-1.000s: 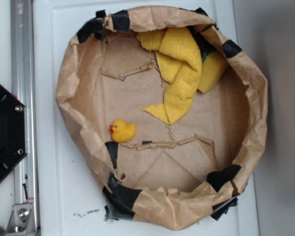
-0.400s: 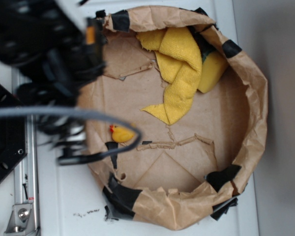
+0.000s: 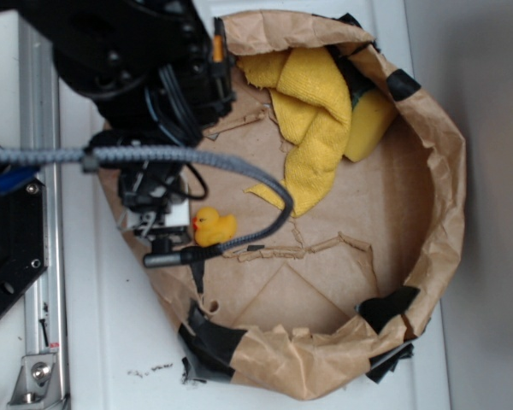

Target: Grab the yellow duck.

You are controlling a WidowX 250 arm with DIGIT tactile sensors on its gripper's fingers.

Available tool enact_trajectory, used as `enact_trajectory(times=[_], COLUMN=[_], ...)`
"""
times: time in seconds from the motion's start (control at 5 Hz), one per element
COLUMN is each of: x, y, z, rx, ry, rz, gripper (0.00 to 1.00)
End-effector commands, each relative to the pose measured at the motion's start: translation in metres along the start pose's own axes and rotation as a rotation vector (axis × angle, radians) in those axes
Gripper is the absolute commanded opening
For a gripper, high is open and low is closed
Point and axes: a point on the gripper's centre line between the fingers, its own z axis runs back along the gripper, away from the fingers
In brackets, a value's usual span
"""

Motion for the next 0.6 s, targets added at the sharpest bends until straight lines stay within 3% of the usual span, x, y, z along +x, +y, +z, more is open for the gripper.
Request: enact_trajectory(times=[0.0,0.2,0.4], x=[0.009,-0.007,0.002], y=[-0.022,-0.033,-0.024], z=[-0.052,-0.103,-0.108], rx=[-0.186,-0.126,-0.104], ry=[0.211,0.323,0.317], rz=[0.109,0.185,0.222], gripper=[1.00,1.00,1.00])
